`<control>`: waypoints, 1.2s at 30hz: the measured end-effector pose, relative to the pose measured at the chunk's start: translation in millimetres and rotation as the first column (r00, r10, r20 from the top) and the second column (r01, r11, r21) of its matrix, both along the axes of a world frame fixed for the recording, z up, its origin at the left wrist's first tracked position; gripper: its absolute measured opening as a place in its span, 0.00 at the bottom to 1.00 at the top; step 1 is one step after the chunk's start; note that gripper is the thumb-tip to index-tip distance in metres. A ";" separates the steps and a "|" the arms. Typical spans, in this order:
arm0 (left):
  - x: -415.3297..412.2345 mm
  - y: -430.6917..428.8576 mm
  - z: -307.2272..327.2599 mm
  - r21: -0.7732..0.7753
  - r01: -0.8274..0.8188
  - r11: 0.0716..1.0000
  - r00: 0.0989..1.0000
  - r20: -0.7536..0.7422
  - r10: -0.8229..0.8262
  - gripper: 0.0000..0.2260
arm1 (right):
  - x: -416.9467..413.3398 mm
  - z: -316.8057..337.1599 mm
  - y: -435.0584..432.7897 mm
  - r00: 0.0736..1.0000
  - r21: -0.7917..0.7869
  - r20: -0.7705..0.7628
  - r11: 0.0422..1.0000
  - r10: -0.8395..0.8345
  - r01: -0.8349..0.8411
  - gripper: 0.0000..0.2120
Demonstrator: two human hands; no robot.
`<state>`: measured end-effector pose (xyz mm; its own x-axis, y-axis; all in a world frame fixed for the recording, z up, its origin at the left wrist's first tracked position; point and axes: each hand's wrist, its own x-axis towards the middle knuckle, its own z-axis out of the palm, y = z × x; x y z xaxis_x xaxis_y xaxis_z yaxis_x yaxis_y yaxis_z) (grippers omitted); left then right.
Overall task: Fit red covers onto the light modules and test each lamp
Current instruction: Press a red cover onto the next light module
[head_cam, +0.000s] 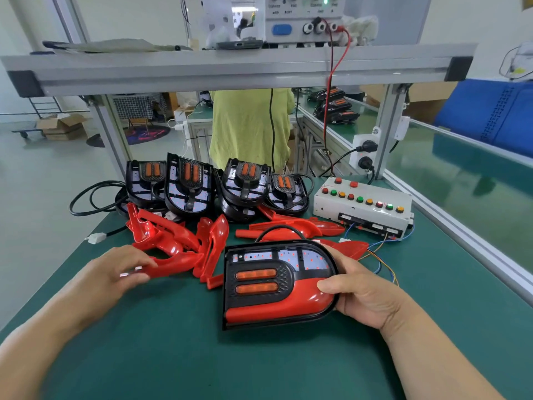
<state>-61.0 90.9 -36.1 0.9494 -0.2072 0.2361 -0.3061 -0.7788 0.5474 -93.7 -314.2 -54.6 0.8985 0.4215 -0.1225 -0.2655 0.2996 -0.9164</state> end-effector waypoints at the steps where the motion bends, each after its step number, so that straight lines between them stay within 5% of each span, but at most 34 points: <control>1: -1.2 -4.2 4.7 -0.039 0.030 0.999 0.999 0.028 -0.029 0.20 | -0.1 0.5 0.1 1.000 0.003 0.001 1.000 0.001 -0.001 0.35; 7: -5.4 -59.4 42.0 -0.169 0.221 0.960 0.965 0.178 -0.191 0.20 | 0.5 -0.2 0.3 1.000 0.025 0.000 1.000 -0.007 0.007 0.35; 10: -0.8 -91.5 44.6 -0.215 0.258 0.942 0.965 0.097 -0.243 0.24 | 0.1 0.3 1.0 1.000 0.049 0.017 0.999 -0.008 0.007 0.34; 15: 8.5 -136.8 43.9 -0.173 0.310 0.935 0.951 0.073 -0.302 0.16 | -0.5 0.1 0.9 1.000 0.066 0.020 0.998 -0.008 0.007 0.33; 19: 14.2 -153.3 47.0 -0.301 0.355 0.885 0.918 -0.067 -0.391 0.20 | -0.3 -0.3 1.8 1.000 0.042 0.022 0.999 -0.020 0.019 0.36; 36: 19.1 -168.2 28.4 -0.011 0.444 0.896 0.880 0.195 -0.433 0.15 | 2.7 -3.5 0.3 0.999 0.050 0.053 0.999 -0.008 0.005 0.33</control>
